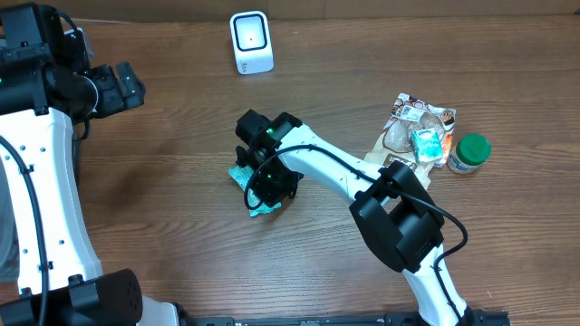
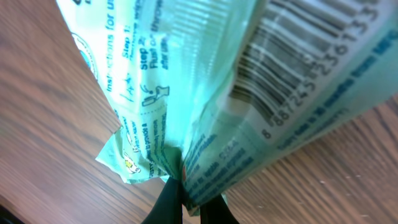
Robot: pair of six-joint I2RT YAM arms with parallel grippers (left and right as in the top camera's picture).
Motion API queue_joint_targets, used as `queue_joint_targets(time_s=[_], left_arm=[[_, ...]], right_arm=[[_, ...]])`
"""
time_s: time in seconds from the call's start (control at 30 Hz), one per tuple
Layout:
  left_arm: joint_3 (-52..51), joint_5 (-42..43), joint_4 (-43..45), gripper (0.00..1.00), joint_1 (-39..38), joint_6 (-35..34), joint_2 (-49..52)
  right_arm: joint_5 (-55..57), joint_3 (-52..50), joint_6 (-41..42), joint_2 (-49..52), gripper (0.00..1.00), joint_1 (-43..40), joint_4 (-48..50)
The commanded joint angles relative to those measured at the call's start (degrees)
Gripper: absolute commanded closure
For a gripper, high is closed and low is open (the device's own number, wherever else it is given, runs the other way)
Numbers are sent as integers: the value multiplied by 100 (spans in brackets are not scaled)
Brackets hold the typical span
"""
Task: Scan the item barcode
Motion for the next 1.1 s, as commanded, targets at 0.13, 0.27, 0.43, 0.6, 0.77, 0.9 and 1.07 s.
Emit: queue_joint_targets(time_s=[0.13,0.27,0.43,0.6,0.77,0.9,1.07], left_arm=[[111,-17,7,1,9,129,-42],[111,-17,7,0,9,129,-42],[111,-17,7,1,9,129,-42],[111,-17,4,0,9,129,-42],[111,-17,4,0,9,129,-42],[111,-17,4,0,9,129,-42],[111,-17,4,1,9,129,-42]], right_arm=[[245,365,-199,-275,79,-348,-306],[-59,973,9,-291,72,-485,-802],[-76,1355,1451,-291,73,-481,-671],[-50,1141,3641,-280,84,-404,-278],[-50,450,4708,-278,82,-133,501],[-48,-44,5115,-275,82,35,870],[367,-590,5477,-271,73,197,1226]])
